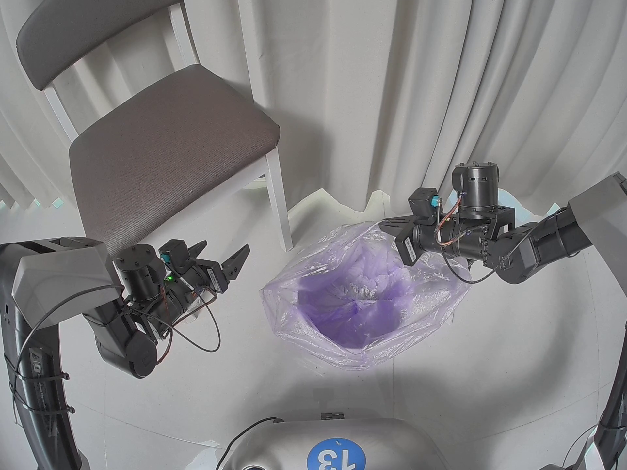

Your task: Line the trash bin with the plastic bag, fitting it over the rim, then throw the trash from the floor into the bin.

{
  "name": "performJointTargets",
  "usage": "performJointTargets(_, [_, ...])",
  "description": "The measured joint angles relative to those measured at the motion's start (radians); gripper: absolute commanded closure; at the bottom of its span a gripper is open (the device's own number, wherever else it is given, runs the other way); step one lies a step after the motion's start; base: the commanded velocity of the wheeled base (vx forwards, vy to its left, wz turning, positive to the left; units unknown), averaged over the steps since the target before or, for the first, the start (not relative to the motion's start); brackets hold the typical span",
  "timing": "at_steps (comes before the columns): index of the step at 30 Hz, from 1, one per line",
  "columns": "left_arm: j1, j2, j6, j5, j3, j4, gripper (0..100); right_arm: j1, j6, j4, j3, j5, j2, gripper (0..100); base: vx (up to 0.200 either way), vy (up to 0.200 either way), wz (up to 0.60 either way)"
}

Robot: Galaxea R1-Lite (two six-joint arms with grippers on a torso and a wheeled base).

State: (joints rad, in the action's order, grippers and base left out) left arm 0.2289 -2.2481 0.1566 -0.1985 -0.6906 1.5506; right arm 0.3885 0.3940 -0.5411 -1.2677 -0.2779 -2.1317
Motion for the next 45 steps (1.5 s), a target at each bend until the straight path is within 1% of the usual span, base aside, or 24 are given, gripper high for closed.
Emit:
performJointTargets(4, [-0.004,0.000,0.000,-0.001,-0.002,0.000,0,-0.004,-0.006,-0.006,-0.030,0.004,-0.026,100,0.000,0.000,0.00])
performJointTargets(12, [-0.008,-0.003,0.000,0.000,-0.011,0.002,0,-0.006,-0.060,-0.072,-0.061,0.028,-0.071,100,0.000,0.000,0.00])
performJointTargets(18, [-0.006,-0.006,0.000,0.000,-0.011,0.002,0,-0.010,-0.076,-0.075,-0.081,0.034,-0.089,100,0.000,0.000,0.00])
performJointTargets(21, [-0.003,-0.006,-0.001,0.000,-0.009,0.002,0,-0.011,-0.108,-0.078,-0.103,0.064,-0.101,100,0.000,0.000,0.00])
performJointTargets(25, [0.003,-0.007,0.000,0.000,-0.006,0.003,0,-0.010,-0.146,-0.087,-0.129,0.081,-0.120,100,0.000,0.000,0.00])
performJointTargets(32, [0.004,-0.007,0.000,0.000,-0.006,0.002,0,-0.004,-0.165,-0.094,-0.160,0.099,-0.143,100,0.000,0.000,0.00])
performJointTargets(38, [0.004,-0.005,0.001,0.000,-0.005,0.002,0,0.004,-0.224,-0.095,-0.226,0.138,-0.171,100,0.000,0.000,0.00])
performJointTargets(41, [0.004,-0.002,0.001,0.000,-0.003,0.002,0,0.014,-0.233,-0.095,-0.245,0.161,-0.188,100,0.000,0.000,0.00])
performJointTargets(45, [0.005,0.003,0.001,0.000,-0.002,0.002,0,0.017,-0.237,-0.095,-0.259,0.169,-0.202,100,0.000,0.000,0.00])
